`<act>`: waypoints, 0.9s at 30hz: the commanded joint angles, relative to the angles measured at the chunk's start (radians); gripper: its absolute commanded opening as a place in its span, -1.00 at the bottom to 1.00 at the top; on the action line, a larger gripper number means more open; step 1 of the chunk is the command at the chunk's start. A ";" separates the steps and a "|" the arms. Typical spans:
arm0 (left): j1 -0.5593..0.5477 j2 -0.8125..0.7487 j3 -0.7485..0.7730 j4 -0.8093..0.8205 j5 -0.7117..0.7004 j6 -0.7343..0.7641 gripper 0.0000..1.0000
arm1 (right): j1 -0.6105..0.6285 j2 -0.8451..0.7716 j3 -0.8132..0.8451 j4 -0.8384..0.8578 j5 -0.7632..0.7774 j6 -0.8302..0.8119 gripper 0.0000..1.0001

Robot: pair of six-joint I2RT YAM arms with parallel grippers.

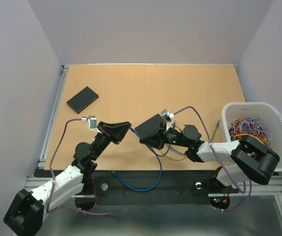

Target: Insert the plug into the switch port

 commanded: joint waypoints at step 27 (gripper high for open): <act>0.009 -0.085 -0.082 0.098 0.140 0.018 -1.00 | 0.002 -0.070 0.116 -0.020 -0.045 -0.081 0.09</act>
